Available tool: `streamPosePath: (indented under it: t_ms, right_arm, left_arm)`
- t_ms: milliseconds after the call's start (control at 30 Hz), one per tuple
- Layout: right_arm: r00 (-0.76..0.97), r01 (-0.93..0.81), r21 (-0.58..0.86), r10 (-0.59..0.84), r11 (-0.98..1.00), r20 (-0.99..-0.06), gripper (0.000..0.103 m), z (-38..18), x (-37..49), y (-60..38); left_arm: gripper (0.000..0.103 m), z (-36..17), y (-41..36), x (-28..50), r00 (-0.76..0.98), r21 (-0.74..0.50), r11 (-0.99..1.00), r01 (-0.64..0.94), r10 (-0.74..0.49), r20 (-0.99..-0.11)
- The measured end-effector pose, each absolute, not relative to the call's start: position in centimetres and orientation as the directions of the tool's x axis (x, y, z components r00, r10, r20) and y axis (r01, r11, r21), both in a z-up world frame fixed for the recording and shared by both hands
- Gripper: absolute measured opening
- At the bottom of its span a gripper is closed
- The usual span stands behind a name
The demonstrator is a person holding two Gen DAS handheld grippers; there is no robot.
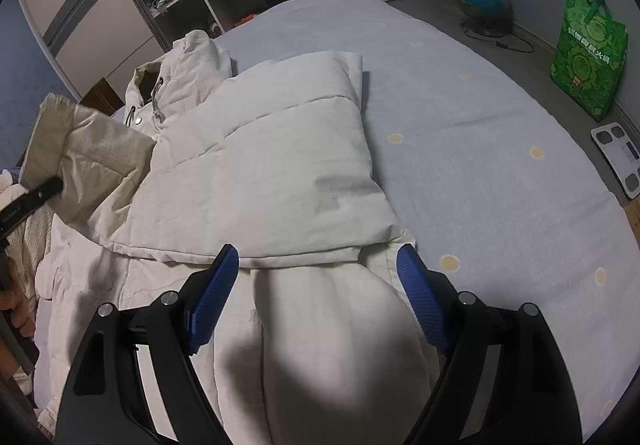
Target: Fold large clothes
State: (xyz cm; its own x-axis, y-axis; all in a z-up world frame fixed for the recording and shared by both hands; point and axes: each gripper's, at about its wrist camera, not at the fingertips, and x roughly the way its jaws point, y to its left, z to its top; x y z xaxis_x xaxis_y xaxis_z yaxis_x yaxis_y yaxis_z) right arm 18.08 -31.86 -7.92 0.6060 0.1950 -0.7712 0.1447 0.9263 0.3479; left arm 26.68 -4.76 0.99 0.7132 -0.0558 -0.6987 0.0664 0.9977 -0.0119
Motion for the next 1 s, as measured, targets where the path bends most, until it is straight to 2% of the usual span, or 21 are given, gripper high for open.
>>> streamPosePath:
  t_ms: [233, 267, 333, 400, 467, 567, 667, 800, 1000]
  right_arm:
    - [0.622, 0.136, 0.345, 0.191, 0.929, -0.76, 0.078, -7.7, 17.9, -31.9]
    - [0.623, 0.136, 0.344, 0.19, 0.929, -0.759, 0.078, -7.7, 17.9, -32.0]
    - [0.621, 0.135, 0.34, 0.188, 0.931, -0.761, 0.078, -7.7, 18.0, -31.9]
    - [0.621, 0.133, 0.334, 0.184, 0.933, -0.762, 0.078, -7.7, 18.0, -31.8]
    - [0.624, 0.13, 0.329, 0.181, 0.936, -0.76, 0.078, -7.6, 18.0, -31.7]
    - [0.627, 0.123, 0.316, 0.173, 0.941, -0.76, 0.078, -7.5, 17.9, -31.6]
    - [0.632, 0.104, 0.284, 0.157, 0.953, -0.759, 0.078, -7.3, 17.7, -31.0]
    - [0.675, 0.012, 0.174, 0.12, 0.985, -0.728, 0.078, -5.9, 16.8, -28.1]
    - [0.654, -0.15, -0.022, 0.083, 0.988, -0.752, 0.078, -7.1, 16.0, -22.2]
  left_arm:
    - [0.022, -1.6, 1.8, 26.4, 0.658, -0.165, 0.982, -0.096, -0.062, -0.75]
    - [0.025, -2.4, 2.9, 26.2, 0.636, -0.192, 0.974, -0.119, -0.073, -0.768]
    - [0.041, -3.7, 3.9, 26.2, 0.591, -0.202, 0.966, -0.162, -0.069, -0.804]
    - [0.079, -4.7, 5.2, 25.7, 0.562, -0.172, 0.959, -0.227, -0.015, -0.827]
    - [0.09, -5.1, 6.5, 24.4, 0.562, -0.149, 0.946, -0.286, 0.04, -0.826]
    - [0.09, -5.0, 8.9, 22.8, 0.582, -0.232, 0.933, -0.276, -0.031, -0.813]
    - [0.09, -4.5, 11.8, 20.8, 0.589, -0.261, 0.933, -0.249, -0.068, -0.805]
    - [0.09, -3.5, 15.6, 18.7, 0.606, -0.268, 0.924, -0.274, -0.051, -0.794]
    - [0.09, -3.1, 25.0, 16.0, 0.595, -0.318, 0.834, -0.45, 0.016, -0.803]
